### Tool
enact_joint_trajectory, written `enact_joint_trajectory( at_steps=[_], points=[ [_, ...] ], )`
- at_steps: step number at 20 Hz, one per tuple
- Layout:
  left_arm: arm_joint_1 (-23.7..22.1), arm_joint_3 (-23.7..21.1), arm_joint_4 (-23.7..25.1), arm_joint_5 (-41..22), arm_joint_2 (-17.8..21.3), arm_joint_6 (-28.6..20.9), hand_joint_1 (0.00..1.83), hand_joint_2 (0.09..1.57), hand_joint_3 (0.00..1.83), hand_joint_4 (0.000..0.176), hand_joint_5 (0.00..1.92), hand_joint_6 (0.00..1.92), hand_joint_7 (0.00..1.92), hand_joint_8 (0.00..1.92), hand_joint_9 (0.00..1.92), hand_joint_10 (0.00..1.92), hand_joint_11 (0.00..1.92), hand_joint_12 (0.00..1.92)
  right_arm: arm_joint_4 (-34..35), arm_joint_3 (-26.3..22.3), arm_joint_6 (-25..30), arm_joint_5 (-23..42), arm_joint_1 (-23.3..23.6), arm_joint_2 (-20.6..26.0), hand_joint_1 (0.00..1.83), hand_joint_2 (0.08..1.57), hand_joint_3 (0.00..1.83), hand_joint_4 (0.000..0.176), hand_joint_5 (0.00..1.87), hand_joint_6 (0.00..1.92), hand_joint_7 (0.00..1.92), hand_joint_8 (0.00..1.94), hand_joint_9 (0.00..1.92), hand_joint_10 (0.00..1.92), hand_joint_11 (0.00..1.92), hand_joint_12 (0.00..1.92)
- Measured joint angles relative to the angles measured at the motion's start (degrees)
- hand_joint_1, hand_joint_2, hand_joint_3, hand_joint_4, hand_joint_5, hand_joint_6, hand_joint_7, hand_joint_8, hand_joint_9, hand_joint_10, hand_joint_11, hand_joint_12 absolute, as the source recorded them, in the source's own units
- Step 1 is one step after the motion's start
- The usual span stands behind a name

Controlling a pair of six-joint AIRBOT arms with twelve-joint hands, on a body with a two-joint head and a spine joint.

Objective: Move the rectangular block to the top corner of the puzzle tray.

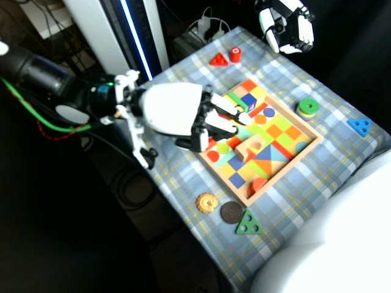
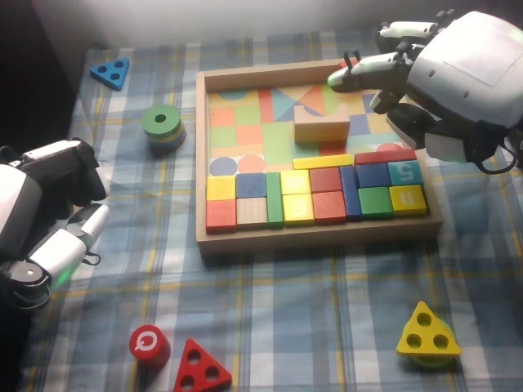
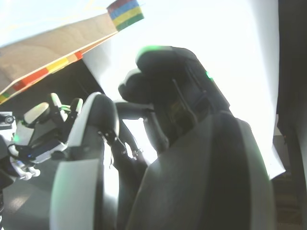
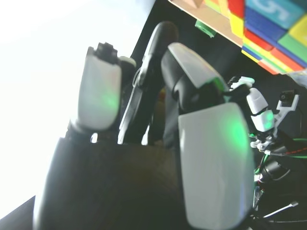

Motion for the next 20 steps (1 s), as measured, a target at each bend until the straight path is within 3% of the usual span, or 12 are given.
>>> enact_joint_trajectory(
  at_steps=[6,8,11,13,14,15,16,20],
  points=[
    [0.00,0.00,-0.11,0.00,0.00,0.00,1.07,1.30,0.09,0.041,0.62,1.63,0.59,1.65,0.64,1.92,0.62,1.92,-1.22,1.60,0.02,-3.10,1.31,-1.25,1.40,1.07,0.41,0.000,0.79,0.00,1.26,1.94,1.43,1.92,1.50,1.92],
    [0.00,0.00,0.07,0.02,0.00,0.00,1.05,1.31,0.09,0.041,0.59,1.67,0.58,1.67,0.64,1.92,0.64,1.92,-1.42,2.34,0.02,-3.67,1.46,-2.03,1.26,1.05,0.51,0.000,0.81,0.00,1.29,1.94,1.46,1.92,1.54,1.92],
    [0.00,0.00,-0.02,0.04,0.00,0.00,1.06,1.31,0.08,0.038,0.59,1.63,0.59,1.69,0.64,1.92,0.65,1.92,-2.45,3.15,0.02,-5.18,2.49,-2.95,1.41,0.99,0.54,0.000,0.84,0.01,1.25,1.94,1.43,1.92,1.52,1.92],
    [0.00,0.00,0.02,0.07,0.00,0.00,1.06,1.31,0.08,0.035,0.60,1.61,0.59,1.70,0.66,1.92,0.67,1.92,-3.65,3.58,0.04,-5.88,3.23,-3.69,1.49,0.83,0.85,0.000,0.89,0.00,1.34,1.94,1.53,1.92,1.60,1.92],
    [0.00,0.00,0.02,0.11,0.00,0.00,1.06,1.31,0.08,0.037,0.60,1.62,0.59,1.69,0.66,1.92,0.67,1.92,-4.26,3.87,0.09,-6.25,3.50,-4.15,1.42,0.84,0.90,0.000,0.89,0.00,1.35,1.94,1.53,1.92,1.57,1.92],
    [0.00,0.00,-0.02,0.17,0.00,0.00,1.06,1.31,0.08,0.039,0.59,1.63,0.59,1.68,0.64,1.92,0.64,1.92,-4.96,4.50,0.13,-6.88,3.89,-4.87,1.50,0.81,0.88,0.000,0.90,0.00,1.37,1.94,1.55,1.92,1.59,1.92],
    [0.00,0.00,-0.04,0.22,0.00,0.00,1.06,1.31,0.08,0.040,0.60,1.63,0.59,1.68,0.63,1.92,0.63,1.92,-5.35,4.94,0.17,-7.34,4.00,-5.18,1.47,0.85,0.77,0.000,0.89,0.00,1.36,1.94,1.54,1.92,1.58,1.92],
    [0.00,0.00,0.09,0.22,0.00,0.00,1.07,1.31,0.07,0.038,0.62,1.62,0.58,1.67,0.64,1.92,0.63,1.92,-7.04,6.49,0.24,-11.04,4.98,-5.53,1.45,1.12,0.22,0.000,0.82,0.00,1.25,1.94,1.46,1.92,1.54,1.92]
  ],
)
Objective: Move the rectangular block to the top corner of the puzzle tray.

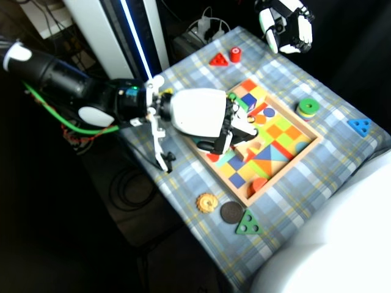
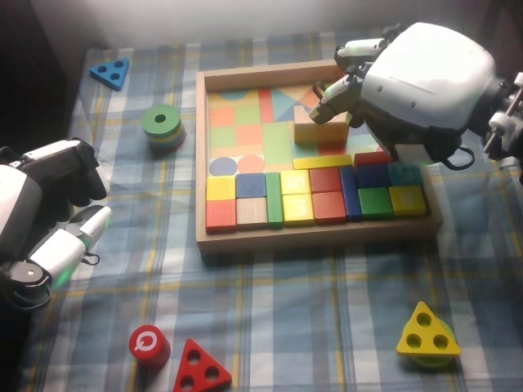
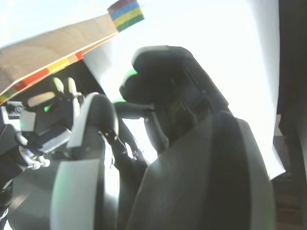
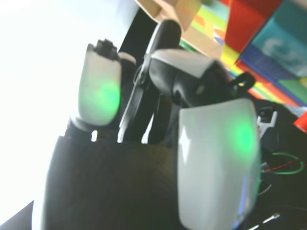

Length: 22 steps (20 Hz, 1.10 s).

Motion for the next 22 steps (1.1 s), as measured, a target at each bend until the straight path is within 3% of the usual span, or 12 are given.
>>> enact_joint_trajectory(
  at_steps=[6,10,22],
  points=[
    [0.00,0.00,0.04,0.00,0.00,0.00,1.06,1.32,0.06,0.037,0.60,1.63,0.59,1.68,0.62,1.92,0.60,1.92,-1.77,1.14,-0.02,-2.51,0.61,0.00,1.39,1.14,0.22,0.000,0.77,0.00,1.20,1.94,1.41,1.92,1.48,1.92],
    [0.00,0.00,0.02,0.02,0.00,0.00,1.06,1.32,0.06,0.038,0.61,1.63,0.58,1.68,0.62,1.92,0.61,1.92,-4.63,1.31,-0.02,-4.74,1.33,-0.02,1.38,1.23,0.06,0.000,0.72,0.00,1.13,1.94,1.33,1.92,1.40,1.92],
    [0.00,-0.02,0.07,0.00,0.00,-0.02,1.06,1.32,0.06,0.039,0.60,1.63,0.59,1.68,0.61,1.92,0.59,1.92,-5.49,1.29,-0.04,-6.10,1.44,1.46,1.46,1.22,0.03,0.000,0.81,0.00,1.22,1.94,1.43,1.92,1.54,1.92]
  ],
)
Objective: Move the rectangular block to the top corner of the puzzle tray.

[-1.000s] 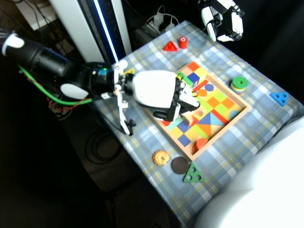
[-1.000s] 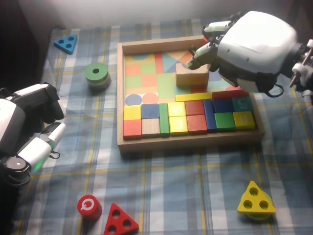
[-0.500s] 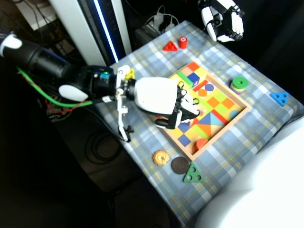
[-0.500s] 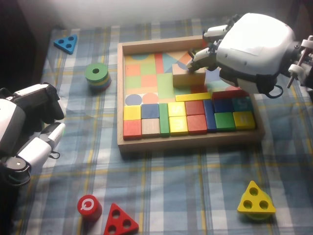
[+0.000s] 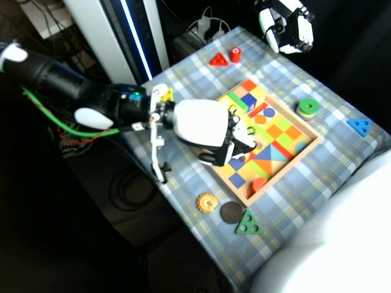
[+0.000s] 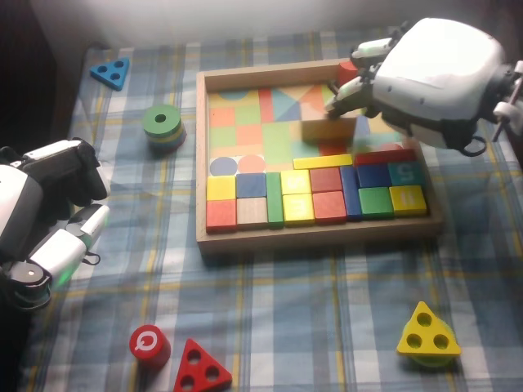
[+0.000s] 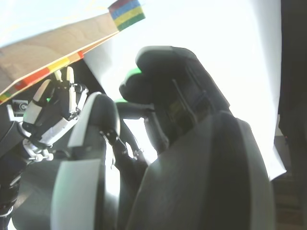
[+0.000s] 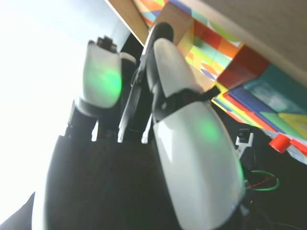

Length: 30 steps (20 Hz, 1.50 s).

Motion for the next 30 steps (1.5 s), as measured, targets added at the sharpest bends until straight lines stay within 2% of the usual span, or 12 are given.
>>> enact_joint_trajectory(
  at_steps=[2,5,8,10,13,15,17,21,26,27,28,30],
  points=[
    [0.00,0.00,-0.11,0.00,0.00,0.02,1.07,1.31,0.06,0.040,0.61,1.62,0.59,1.66,0.62,1.92,0.59,1.92,0.11,0.00,-1.20,-0.72,0.02,1.01,1.50,1.20,0.01,0.000,0.80,0.00,1.21,1.94,1.42,1.92,1.50,1.92],
    [0.00,0.00,0.09,0.00,0.00,0.02,1.06,1.32,0.06,0.040,0.61,1.64,0.58,1.67,0.62,1.92,0.60,1.92,0.28,-0.52,-6.40,-3.30,1.77,1.38,1.41,1.23,0.01,0.000,0.73,0.00,1.33,1.63,1.46,1.82,1.45,1.92],
    [0.00,-0.11,-0.04,-0.02,0.00,0.00,1.06,1.31,0.06,0.039,0.60,1.64,0.60,1.66,0.62,1.92,0.60,1.92,1.53,-1.66,-11.26,-3.78,2.49,1.40,1.32,1.27,0.01,0.000,0.74,0.00,1.26,1.68,1.35,1.92,1.39,1.92],
    [0.02,-0.11,-0.15,0.02,0.00,0.02,1.07,1.31,0.06,0.038,0.61,1.61,0.60,1.67,0.61,1.92,0.58,1.92,2.95,-1.25,-11.47,-4.48,2.47,1.40,1.37,1.25,0.00,0.000,0.77,0.00,1.16,1.89,1.30,1.92,1.36,1.92],
    [0.02,-0.11,-0.02,0.02,0.00,0.00,1.06,1.32,0.06,0.041,0.59,1.64,0.60,1.66,0.63,1.92,0.61,1.92,3.52,-0.90,-11.54,-4.66,2.47,1.46,1.31,1.27,0.01,0.000,0.77,0.00,1.08,1.94,1.25,1.92,1.30,1.92],
    [0.00,-0.11,-0.04,0.00,0.00,0.02,1.06,1.32,0.06,0.042,0.60,1.63,0.59,1.67,0.61,1.92,0.59,1.92,3.74,-0.90,-11.54,-4.66,2.47,1.53,1.34,1.25,0.00,0.000,0.81,0.01,1.05,1.94,1.17,1.92,1.08,1.92],
    [0.02,-0.11,-0.13,0.00,0.00,0.02,1.06,1.32,0.06,0.039,0.61,1.63,0.58,1.69,0.61,1.92,0.59,1.92,3.82,-0.90,-11.52,-4.74,2.47,1.73,1.38,1.23,0.00,0.000,0.78,0.01,0.99,1.94,1.18,1.92,1.24,1.92],
    [0.00,-0.11,-0.04,0.02,0.00,0.02,1.07,1.32,0.05,0.038,0.61,1.61,0.59,1.67,0.60,1.92,0.58,1.92,4.07,-0.87,-11.54,-5.57,2.47,1.99,1.34,1.24,0.00,0.000,0.75,0.00,0.94,1.94,1.15,1.92,1.20,1.92],
    [0.04,-0.11,-0.11,0.02,0.00,0.02,1.06,1.33,0.05,0.040,0.59,1.64,0.59,1.67,0.61,1.92,0.59,1.92,4.85,-0.15,-11.52,-5.92,2.43,2.32,1.32,1.24,0.00,0.000,0.76,0.00,1.05,1.87,1.26,1.92,1.29,1.92],
    [0.04,-0.15,-0.09,0.00,0.00,0.02,1.06,1.32,0.04,0.039,0.60,1.62,0.60,1.67,0.60,1.92,0.59,1.92,5.29,0.20,-11.52,-6.12,2.43,2.51,1.32,1.25,0.01,0.000,0.76,0.00,0.93,1.94,1.16,1.92,1.24,1.92],
    [0.04,-0.17,-0.13,0.02,0.00,0.02,1.07,1.32,0.04,0.035,0.61,1.59,0.61,1.67,0.61,1.92,0.60,1.92,5.81,0.66,-11.56,-6.25,2.25,2.73,1.29,1.30,0.04,0.000,0.76,0.00,0.67,1.75,1.07,1.92,1.16,1.92],
    [0.04,-0.17,-0.04,-0.04,0.00,0.02,1.07,1.32,0.04,0.036,0.61,1.60,0.61,1.66,0.62,1.92,0.60,1.92,6.78,0.79,-11.56,-6.60,2.01,3.19,1.32,1.26,0.02,0.000,0.77,0.00,0.79,1.90,1.06,1.92,1.16,1.92]
  ],
)
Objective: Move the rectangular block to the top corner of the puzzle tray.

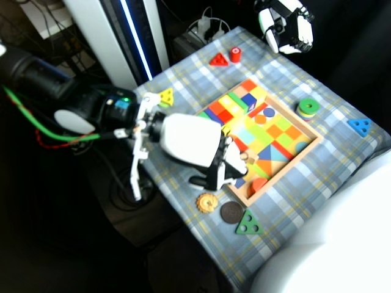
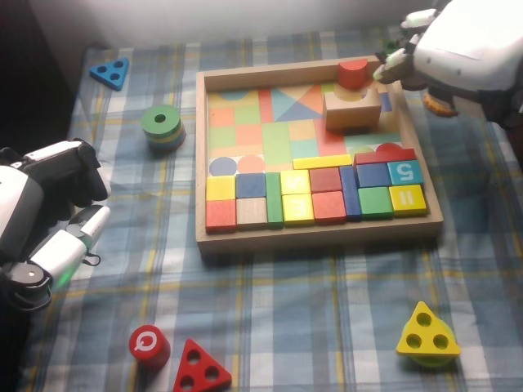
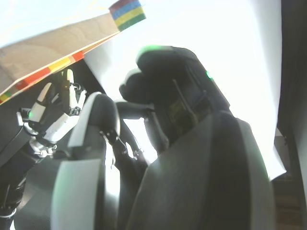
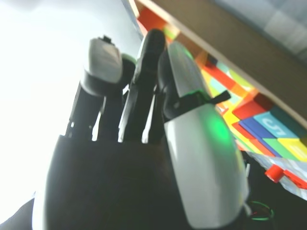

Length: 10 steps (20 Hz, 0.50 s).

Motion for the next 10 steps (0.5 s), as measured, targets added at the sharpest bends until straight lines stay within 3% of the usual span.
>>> enact_joint_trajectory(
  at_steps=[1,3,7,8,9,10],
  points=[
    [0.00,0.00,-0.20,0.07,0.00,0.00,1.06,1.33,0.04,0.041,0.59,1.64,0.59,1.66,0.60,1.92,0.58,1.92,0.42,-0.02,0.02,-0.26,0.00,0.13,1.34,1.26,0.01,0.000,0.75,0.01,0.95,1.94,1.19,1.92,1.29,1.92],
    [0.02,0.00,0.02,0.04,0.00,0.00,1.06,1.33,0.03,0.036,0.58,1.62,0.60,1.67,0.62,1.92,0.62,1.92,0.74,-0.96,-0.07,0.26,0.00,0.20,1.35,1.27,0.01,0.000,0.71,0.00,1.03,1.94,1.27,1.92,1.34,1.92],
    [0.07,0.00,0.02,0.04,0.00,-0.02,1.06,1.34,0.03,0.037,0.58,1.63,0.59,1.69,0.62,1.92,0.63,1.92,-1.14,-4.94,0.02,2.78,0.00,0.35,1.36,1.26,0.00,0.000,0.73,0.01,1.04,1.94,1.27,1.92,1.32,1.92],
    [0.07,0.00,-0.07,0.04,0.00,0.00,0.96,1.31,0.02,0.003,0.63,1.59,0.60,1.84,0.64,1.92,0.64,1.92,-1.18,-5.64,0.02,3.34,0.00,0.81,1.36,1.24,0.00,0.000,0.76,0.02,1.06,1.94,1.27,1.92,1.31,1.92],
    [0.07,0.00,-0.33,0.04,0.00,0.00,1.03,1.32,0.05,0.034,0.60,1.63,0.59,1.72,0.63,1.92,0.62,1.92,-1.38,-6.40,0.02,3.80,0.00,1.46,1.36,1.24,0.00,0.000,0.79,0.02,1.09,1.94,1.29,1.92,1.31,1.92],
    [0.07,0.00,-0.50,0.04,0.00,0.00,1.05,1.32,0.05,0.039,0.59,1.64,0.59,1.69,0.64,1.92,0.62,1.92,-1.40,-6.86,0.00,4.35,0.00,2.10,1.38,1.24,0.00,0.000,0.79,0.01,1.08,1.94,1.28,1.92,1.33,1.92]
  ],
)
